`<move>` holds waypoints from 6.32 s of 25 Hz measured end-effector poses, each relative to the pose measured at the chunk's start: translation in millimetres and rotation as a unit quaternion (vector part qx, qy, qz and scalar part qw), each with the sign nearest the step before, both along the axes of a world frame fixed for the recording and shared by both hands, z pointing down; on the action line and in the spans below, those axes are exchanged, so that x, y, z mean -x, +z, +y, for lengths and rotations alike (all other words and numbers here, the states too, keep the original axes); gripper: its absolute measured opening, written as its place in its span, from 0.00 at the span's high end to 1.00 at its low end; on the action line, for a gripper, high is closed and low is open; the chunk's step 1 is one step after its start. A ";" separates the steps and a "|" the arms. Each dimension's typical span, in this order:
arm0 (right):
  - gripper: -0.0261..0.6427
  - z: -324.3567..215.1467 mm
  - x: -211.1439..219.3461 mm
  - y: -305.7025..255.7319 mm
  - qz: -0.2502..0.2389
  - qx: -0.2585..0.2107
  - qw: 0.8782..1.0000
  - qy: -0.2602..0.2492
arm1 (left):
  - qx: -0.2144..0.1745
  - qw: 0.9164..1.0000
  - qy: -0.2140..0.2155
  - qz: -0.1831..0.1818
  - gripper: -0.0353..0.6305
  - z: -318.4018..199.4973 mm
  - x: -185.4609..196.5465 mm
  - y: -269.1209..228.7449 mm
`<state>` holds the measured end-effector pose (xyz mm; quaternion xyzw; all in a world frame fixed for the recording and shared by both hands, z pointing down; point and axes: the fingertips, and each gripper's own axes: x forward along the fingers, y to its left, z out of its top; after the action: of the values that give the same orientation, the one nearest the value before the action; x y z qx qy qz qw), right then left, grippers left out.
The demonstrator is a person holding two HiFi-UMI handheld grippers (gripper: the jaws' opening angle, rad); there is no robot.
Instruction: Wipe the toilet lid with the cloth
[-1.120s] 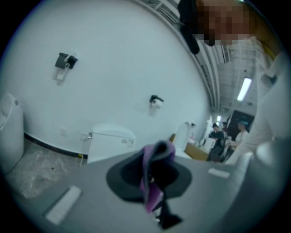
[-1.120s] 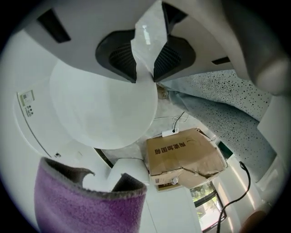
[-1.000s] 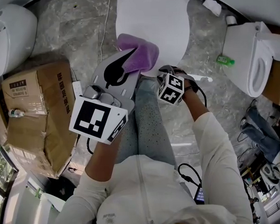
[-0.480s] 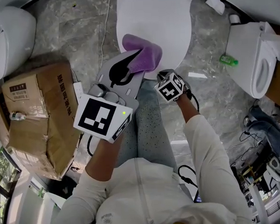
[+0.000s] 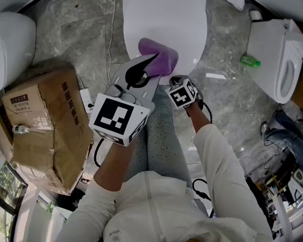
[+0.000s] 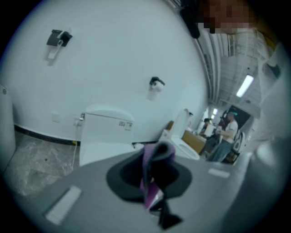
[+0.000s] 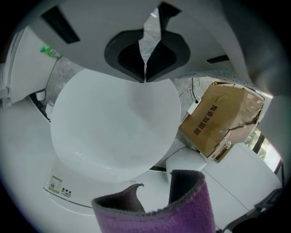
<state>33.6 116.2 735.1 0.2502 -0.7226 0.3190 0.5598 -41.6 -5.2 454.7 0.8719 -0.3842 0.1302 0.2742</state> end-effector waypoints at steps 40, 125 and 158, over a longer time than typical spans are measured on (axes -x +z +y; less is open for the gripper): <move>0.94 -186.2 -12.9 -182.7 -0.173 -0.272 0.923 0.210 | 0.026 0.996 -0.047 -0.074 0.92 -147.7 9.2 96.2; 0.94 -69.7 -20.4 -254.0 -0.199 -0.304 0.907 0.214 | 0.101 0.983 0.005 -0.154 0.92 69.8 -1.0 142.8; 0.94 -98.0 -32.6 -412.4 -0.200 -0.390 0.880 0.186 | -0.063 0.992 -0.048 -0.100 0.92 3.4 -19.4 -108.3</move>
<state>66.2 18.2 322.7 0.5089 -0.8252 0.1532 0.1915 -22.2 -1.7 346.4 0.8506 -0.4586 0.1785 0.1850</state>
